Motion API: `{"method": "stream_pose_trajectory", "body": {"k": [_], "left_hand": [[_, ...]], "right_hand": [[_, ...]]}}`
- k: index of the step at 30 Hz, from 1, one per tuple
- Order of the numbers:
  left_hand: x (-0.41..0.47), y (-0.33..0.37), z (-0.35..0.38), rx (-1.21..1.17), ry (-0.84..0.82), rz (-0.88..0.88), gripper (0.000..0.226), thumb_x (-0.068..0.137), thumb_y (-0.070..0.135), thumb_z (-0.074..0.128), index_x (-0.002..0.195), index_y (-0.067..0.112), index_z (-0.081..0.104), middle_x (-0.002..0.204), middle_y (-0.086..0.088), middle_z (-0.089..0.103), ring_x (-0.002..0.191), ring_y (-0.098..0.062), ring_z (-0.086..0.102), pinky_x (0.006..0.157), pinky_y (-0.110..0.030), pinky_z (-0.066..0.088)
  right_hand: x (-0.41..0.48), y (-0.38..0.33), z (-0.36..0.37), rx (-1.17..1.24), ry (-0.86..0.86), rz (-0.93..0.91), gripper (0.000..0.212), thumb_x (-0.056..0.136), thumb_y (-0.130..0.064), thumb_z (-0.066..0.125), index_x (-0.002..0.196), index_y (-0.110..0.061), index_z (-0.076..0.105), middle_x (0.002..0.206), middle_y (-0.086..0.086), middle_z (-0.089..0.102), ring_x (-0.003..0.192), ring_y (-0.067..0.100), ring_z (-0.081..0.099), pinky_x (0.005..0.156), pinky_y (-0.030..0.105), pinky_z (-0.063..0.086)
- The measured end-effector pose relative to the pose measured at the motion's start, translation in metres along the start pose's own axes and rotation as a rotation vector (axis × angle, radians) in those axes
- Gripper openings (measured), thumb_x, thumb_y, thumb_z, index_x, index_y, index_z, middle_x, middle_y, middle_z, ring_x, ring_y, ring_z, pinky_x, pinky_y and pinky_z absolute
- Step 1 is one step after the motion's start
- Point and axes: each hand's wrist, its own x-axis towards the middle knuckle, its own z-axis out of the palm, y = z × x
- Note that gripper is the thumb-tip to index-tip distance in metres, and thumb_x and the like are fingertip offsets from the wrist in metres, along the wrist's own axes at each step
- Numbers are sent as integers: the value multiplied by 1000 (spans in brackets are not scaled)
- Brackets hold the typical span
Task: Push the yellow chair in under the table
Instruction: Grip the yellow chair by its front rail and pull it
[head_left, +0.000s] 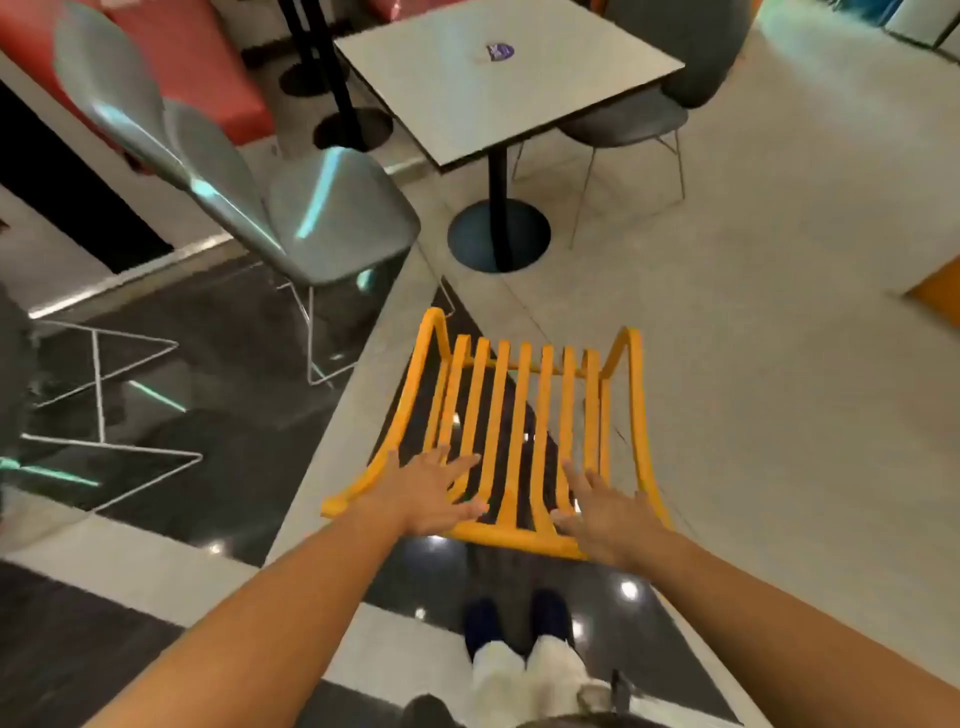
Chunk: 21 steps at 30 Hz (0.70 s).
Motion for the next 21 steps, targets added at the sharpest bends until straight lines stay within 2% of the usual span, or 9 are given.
{"method": "stream_pose_trajectory", "body": {"k": [1, 3, 7, 10, 12, 14, 21], "left_hand": [[-2, -1, 15, 30, -61, 14, 89, 71, 89, 19, 149, 46, 10, 163, -5, 11, 147, -30, 16, 114, -63, 7], [-6, -5, 46, 41, -79, 42, 89, 73, 87, 19, 149, 41, 20, 161, -2, 21, 146, -27, 19, 116, -58, 15], [-12, -15, 86, 81, 174, 39, 62, 90, 67, 28, 137, 30, 44, 138, 2, 53, 130, -21, 42, 109, -49, 28], [-11, -12, 98, 169, 318, 58, 45, 95, 52, 38, 125, 22, 55, 116, -1, 62, 112, -23, 52, 98, -45, 37], [-12, -7, 106, 207, 409, 80, 38, 92, 47, 49, 110, 15, 61, 103, -7, 64, 99, -29, 57, 88, -48, 42], [-11, -6, 112, 232, 471, 80, 35, 90, 44, 57, 102, 12, 61, 97, -9, 65, 92, -31, 57, 82, -49, 43], [20, -4, 102, 202, 528, 113, 35, 90, 45, 56, 102, 13, 61, 98, -9, 64, 92, -31, 56, 81, -49, 43]], "right_hand": [[-7, 2, 17, -16, -61, 3, 78, 93, -66, 20, 152, -30, -15, 163, 9, 5, 144, 34, 23, 110, 59, 16], [-14, 8, 53, -87, -74, -4, 78, 92, -66, 20, 154, -27, -8, 163, 10, 9, 145, 34, 17, 110, 60, 17], [-19, 10, 88, -208, 143, 12, 67, 94, -60, 22, 148, -20, 29, 139, 10, 49, 126, 34, 42, 101, 56, 31], [-17, 7, 98, -159, 285, 41, 45, 96, -51, 37, 122, -18, 54, 111, 9, 61, 103, 32, 53, 93, 55, 39], [-16, 7, 107, -172, 343, 78, 34, 93, -47, 49, 109, -17, 58, 99, 9, 61, 94, 31, 54, 88, 55, 42], [-15, 9, 112, -171, 362, 104, 30, 91, -44, 54, 104, -17, 57, 96, 9, 60, 91, 31, 54, 86, 55, 42], [4, 21, 103, -161, 490, 128, 39, 93, -40, 31, 106, -13, 57, 99, 16, 60, 93, 37, 53, 90, 57, 40]]}}
